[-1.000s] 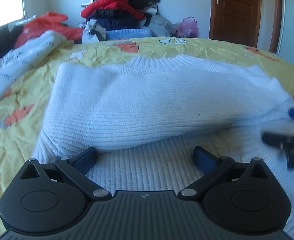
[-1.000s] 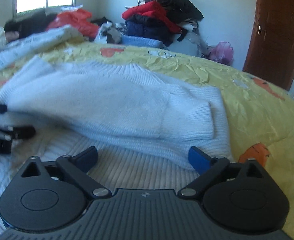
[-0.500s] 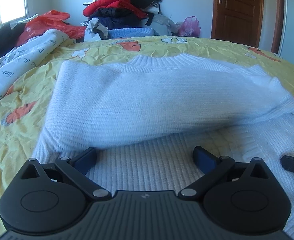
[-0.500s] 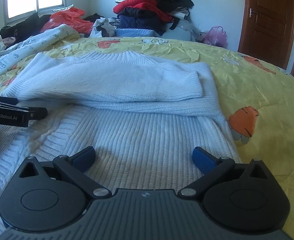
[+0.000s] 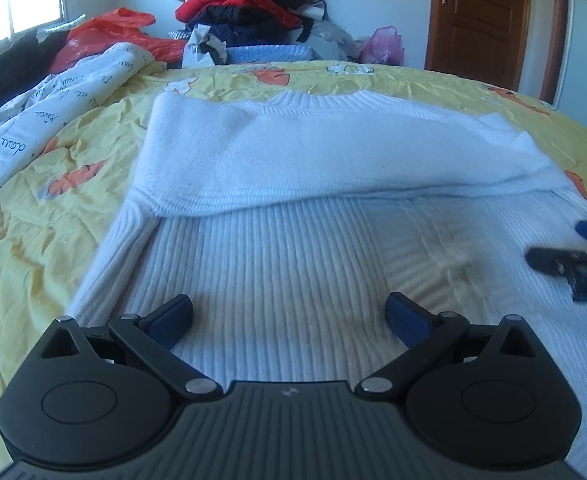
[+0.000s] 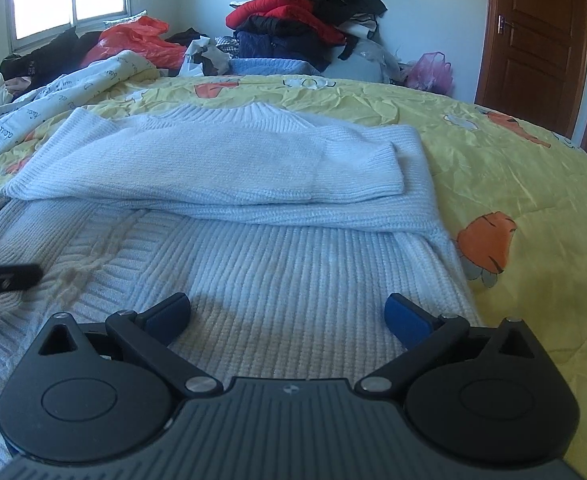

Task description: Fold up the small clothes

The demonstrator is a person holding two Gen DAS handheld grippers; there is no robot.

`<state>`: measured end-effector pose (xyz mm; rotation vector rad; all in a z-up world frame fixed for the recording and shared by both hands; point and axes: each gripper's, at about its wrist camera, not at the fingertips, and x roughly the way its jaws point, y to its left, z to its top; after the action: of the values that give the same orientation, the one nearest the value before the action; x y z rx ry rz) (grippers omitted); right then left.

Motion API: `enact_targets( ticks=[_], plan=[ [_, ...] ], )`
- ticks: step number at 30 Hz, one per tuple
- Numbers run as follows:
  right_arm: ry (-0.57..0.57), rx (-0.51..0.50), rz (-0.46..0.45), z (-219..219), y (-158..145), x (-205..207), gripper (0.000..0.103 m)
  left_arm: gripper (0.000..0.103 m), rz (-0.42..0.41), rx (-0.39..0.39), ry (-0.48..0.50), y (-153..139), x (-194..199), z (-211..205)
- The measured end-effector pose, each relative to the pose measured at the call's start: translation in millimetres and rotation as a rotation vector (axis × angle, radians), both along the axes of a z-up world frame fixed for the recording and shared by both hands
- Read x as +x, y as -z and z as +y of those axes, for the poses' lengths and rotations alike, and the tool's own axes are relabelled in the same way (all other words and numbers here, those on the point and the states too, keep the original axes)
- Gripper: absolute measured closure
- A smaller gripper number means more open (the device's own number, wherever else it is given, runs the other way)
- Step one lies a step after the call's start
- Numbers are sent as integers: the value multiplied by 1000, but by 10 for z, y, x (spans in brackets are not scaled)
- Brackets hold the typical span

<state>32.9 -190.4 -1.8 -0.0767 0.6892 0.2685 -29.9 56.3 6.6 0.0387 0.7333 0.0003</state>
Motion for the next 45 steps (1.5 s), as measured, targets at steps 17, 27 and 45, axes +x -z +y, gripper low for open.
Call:
enact_targets(
  ticks=[17,27,45],
  plan=[
    [31,-3,-2,-63,13,-394,2,0,-16,-8,-2,18,1,-6],
    [26,6,3,-81,17,-424,1,0,-20,-10,12,25,-201,29],
    [40,-17,6,-70,5,-513,2,0,-24,-10,-2,39,-173,21]
  ],
)
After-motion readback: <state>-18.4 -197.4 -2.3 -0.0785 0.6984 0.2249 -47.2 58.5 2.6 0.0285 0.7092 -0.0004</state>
